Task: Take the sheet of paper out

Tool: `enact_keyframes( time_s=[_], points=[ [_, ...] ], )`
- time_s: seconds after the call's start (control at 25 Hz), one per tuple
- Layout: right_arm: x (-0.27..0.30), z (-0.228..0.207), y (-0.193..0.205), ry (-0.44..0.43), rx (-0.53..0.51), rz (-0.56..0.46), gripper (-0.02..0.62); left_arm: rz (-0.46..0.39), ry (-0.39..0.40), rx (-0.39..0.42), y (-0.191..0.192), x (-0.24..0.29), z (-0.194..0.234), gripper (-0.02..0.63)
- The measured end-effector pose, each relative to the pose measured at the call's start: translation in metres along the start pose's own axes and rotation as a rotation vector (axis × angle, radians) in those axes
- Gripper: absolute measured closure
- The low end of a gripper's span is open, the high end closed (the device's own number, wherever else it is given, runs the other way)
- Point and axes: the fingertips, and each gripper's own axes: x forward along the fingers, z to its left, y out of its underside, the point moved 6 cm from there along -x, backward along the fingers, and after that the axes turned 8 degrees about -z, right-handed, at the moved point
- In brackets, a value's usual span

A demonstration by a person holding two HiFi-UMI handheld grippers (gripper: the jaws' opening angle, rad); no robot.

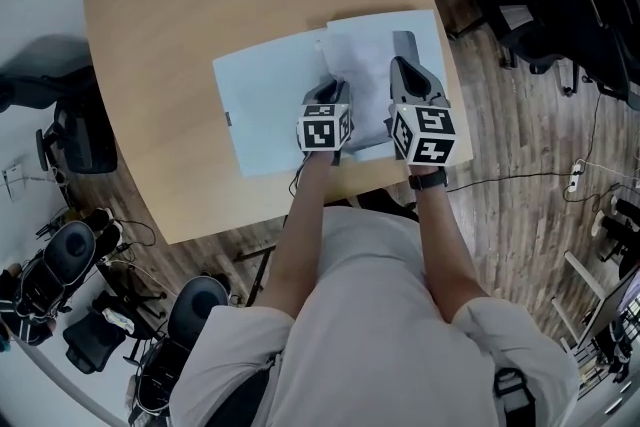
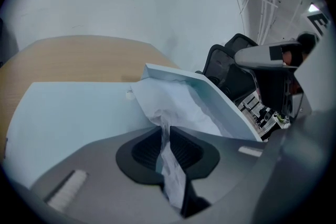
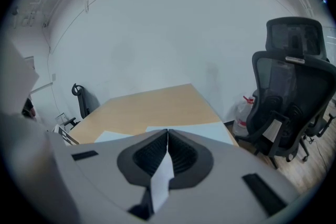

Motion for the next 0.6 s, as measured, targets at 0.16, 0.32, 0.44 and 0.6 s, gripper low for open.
enact_keyframes(
  time_s=[0.16,0.32,0.44,0.6],
  points=[
    [0.001,0.010,-0.006,-0.024,-0.004,-0.017,0.583,-0.016,-0.024,-0.006,-0.002,-0.010,0.007,0.557],
    [0.001,0.020,-0.006,-0.051,-0.010,-0.020,0.583,-0.029,-0.055,-0.010,-0.002,-0.022,0.016,0.563],
    [0.001,0.028,-0.009,-0.075,-0.015,-0.027,0.583,-0.030,-0.082,0.013,-0.003,-0.029,0.020,0.569],
    [-0.003,0.036,-0.016,-0.097,-0.026,-0.047,0.583,-0.045,-0.099,0.034,-0.007,-0.037,0.020,0.572]
  ],
)
